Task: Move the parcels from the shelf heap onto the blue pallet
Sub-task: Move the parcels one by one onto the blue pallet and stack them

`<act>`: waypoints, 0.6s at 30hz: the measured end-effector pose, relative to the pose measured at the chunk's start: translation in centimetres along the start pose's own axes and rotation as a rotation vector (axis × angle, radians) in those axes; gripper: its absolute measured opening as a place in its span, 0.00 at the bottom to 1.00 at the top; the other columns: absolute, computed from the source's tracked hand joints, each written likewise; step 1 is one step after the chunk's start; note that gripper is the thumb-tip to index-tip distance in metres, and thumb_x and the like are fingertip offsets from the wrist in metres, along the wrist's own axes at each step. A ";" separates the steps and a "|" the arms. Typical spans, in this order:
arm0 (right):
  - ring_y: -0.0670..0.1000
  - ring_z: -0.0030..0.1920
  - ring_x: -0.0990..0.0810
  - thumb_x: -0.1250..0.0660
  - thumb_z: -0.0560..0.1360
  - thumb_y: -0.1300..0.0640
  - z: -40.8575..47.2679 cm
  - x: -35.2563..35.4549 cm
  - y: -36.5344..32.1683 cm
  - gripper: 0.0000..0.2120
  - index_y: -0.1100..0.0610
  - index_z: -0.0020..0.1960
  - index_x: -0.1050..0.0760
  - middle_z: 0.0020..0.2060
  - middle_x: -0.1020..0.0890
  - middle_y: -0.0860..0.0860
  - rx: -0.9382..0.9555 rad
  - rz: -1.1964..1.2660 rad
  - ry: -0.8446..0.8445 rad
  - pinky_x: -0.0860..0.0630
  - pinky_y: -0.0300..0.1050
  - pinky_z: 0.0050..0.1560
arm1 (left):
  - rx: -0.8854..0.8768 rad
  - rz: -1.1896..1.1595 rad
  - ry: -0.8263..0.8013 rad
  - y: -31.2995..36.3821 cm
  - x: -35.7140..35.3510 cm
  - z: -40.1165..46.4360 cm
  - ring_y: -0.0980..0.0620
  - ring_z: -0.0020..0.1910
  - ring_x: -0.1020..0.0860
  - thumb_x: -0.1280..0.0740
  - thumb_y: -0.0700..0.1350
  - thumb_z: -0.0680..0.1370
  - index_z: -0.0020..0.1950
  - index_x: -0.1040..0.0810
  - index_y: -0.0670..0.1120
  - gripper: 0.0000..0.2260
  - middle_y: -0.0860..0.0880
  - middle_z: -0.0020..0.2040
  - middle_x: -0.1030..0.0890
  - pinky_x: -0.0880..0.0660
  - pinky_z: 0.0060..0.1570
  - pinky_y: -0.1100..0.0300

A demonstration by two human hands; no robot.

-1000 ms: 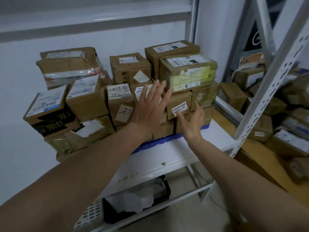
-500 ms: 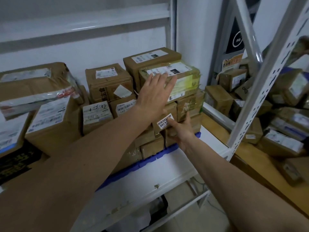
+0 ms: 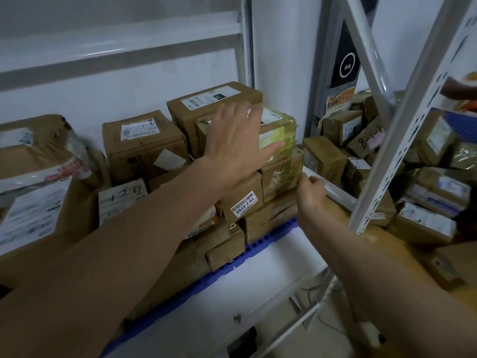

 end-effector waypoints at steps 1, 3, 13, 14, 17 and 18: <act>0.57 0.62 0.26 0.42 0.78 0.45 1.1 0.2 -1.0 0.24 0.58 0.69 0.31 0.65 0.27 0.55 0.005 0.001 -0.016 0.29 0.58 0.65 | 0.028 -0.033 -0.001 -0.1 0.1 0.8 0.44 0.67 0.31 0.44 0.69 0.75 0.72 0.34 0.45 0.36 0.43 0.68 0.28 0.38 0.69 0.50; 0.57 0.63 0.27 0.46 0.80 0.43 3.0 0.3 -2.9 0.26 0.59 0.70 0.31 0.66 0.27 0.55 -0.044 0.018 -0.098 0.31 0.57 0.67 | 0.096 -0.108 -0.086 -0.3 -0.3 2.6 0.44 0.70 0.35 0.46 0.70 0.75 0.74 0.35 0.45 0.37 0.44 0.71 0.31 0.40 0.70 0.50; 0.61 0.55 0.19 0.42 0.76 0.34 10.1 -4.4 -4.7 0.31 0.59 0.63 0.25 0.56 0.18 0.61 -0.377 0.090 -0.665 0.24 0.58 0.59 | 0.410 -0.151 -0.472 -5.3 -5.2 10.1 0.43 0.74 0.39 0.59 0.84 0.56 0.77 0.40 0.48 0.59 0.44 0.76 0.38 0.41 0.71 0.42; 0.61 0.56 0.19 0.42 0.76 0.34 10.4 -4.6 -4.6 0.31 0.59 0.62 0.24 0.56 0.18 0.60 -0.384 0.061 -0.731 0.24 0.56 0.59 | 0.431 -0.122 -0.496 -5.7 -5.8 10.3 0.42 0.75 0.40 0.60 0.85 0.55 0.77 0.41 0.50 0.60 0.45 0.77 0.39 0.41 0.71 0.41; 0.54 0.45 0.15 0.39 0.78 0.39 11.0 -5.7 -4.5 0.20 0.55 0.54 0.22 0.44 0.14 0.54 -0.322 0.081 -0.889 0.20 0.47 0.48 | 0.479 -0.046 -0.570 -6.7 -7.0 10.4 0.41 0.77 0.45 0.61 0.85 0.56 0.78 0.48 0.57 0.55 0.48 0.79 0.45 0.45 0.71 0.38; 0.51 0.41 0.15 0.38 0.77 0.41 10.7 -5.9 -5.0 0.16 0.53 0.52 0.23 0.39 0.14 0.51 -0.296 0.077 -0.916 0.20 0.44 0.43 | 0.493 -0.037 -0.588 -6.8 -7.1 10.4 0.42 0.77 0.46 0.61 0.84 0.56 0.78 0.50 0.58 0.55 0.49 0.79 0.47 0.46 0.71 0.37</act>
Point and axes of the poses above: each hand's wrist, its own z-axis towards the middle knuckle, its own x-axis out of the back of the hand, y = z × x, the point moved 3 cm from there along z, towards the middle knuckle
